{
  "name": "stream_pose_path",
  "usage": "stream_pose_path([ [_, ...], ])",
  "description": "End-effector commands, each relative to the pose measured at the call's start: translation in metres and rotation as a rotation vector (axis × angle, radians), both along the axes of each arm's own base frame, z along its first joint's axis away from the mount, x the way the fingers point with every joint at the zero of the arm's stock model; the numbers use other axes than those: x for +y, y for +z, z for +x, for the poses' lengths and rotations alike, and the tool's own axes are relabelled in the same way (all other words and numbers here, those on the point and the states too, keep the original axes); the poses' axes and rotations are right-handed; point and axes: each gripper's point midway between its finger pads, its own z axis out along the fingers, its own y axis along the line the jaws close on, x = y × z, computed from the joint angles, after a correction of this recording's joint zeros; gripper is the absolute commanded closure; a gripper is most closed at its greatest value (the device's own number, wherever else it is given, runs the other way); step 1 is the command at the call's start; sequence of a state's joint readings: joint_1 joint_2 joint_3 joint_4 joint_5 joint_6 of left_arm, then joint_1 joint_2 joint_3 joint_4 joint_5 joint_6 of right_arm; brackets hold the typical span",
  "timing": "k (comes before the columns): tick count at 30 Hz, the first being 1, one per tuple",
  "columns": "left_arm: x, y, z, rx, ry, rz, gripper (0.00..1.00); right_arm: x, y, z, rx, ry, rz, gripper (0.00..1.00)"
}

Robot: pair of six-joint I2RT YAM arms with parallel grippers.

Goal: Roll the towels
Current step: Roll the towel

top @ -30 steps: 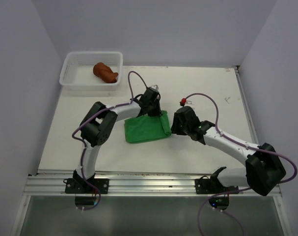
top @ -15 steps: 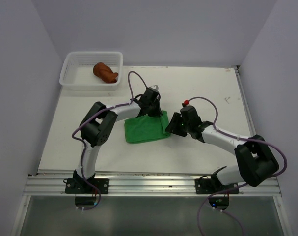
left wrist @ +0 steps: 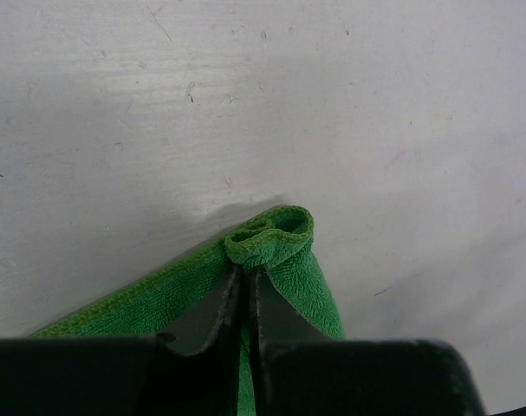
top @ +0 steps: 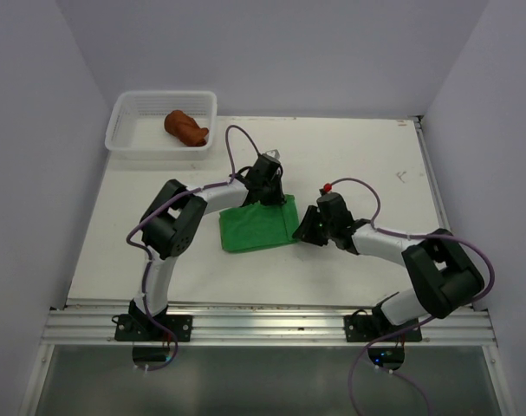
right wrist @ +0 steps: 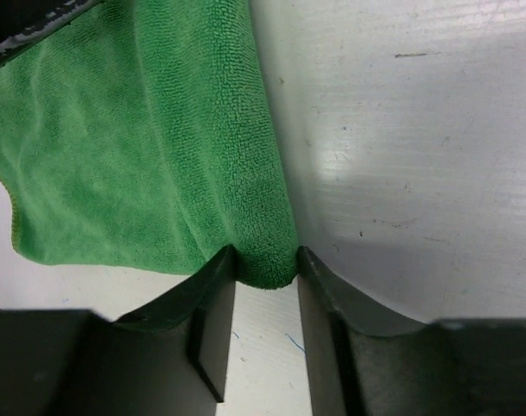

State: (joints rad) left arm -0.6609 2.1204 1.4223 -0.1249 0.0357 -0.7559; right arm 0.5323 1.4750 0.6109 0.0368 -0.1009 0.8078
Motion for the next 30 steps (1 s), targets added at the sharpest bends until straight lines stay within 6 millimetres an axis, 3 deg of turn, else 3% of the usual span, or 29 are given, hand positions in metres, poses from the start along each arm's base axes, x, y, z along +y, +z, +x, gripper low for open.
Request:
stream_pose_path([
  [1,0.031,-0.01,0.003,-0.007,0.038,0.104,0.96,0.001,-0.004,0.001,-0.006,0.006,0.012,0.67],
  [5,0.031,-0.01,0.003,-0.008,0.038,0.103,0.96,0.002,-0.003,0.005,-0.03,0.019,0.002,0.75],
  [12,0.031,-0.007,0.004,-0.015,0.037,0.105,0.96,0.002,-0.012,0.004,-0.015,0.032,-0.008,0.72],
  [19,0.034,-0.002,0.006,-0.022,0.041,0.11,0.92,-0.002,-0.016,0.004,-0.031,0.038,-0.031,0.98],
  [21,0.034,0.002,0.006,-0.027,0.041,0.104,0.91,-0.005,-0.014,0.006,-0.049,0.045,-0.056,1.0],
  [30,0.04,0.02,0.013,-0.038,0.056,0.076,0.68,-0.014,-0.006,0.005,-0.131,0.086,-0.209,1.0],
])
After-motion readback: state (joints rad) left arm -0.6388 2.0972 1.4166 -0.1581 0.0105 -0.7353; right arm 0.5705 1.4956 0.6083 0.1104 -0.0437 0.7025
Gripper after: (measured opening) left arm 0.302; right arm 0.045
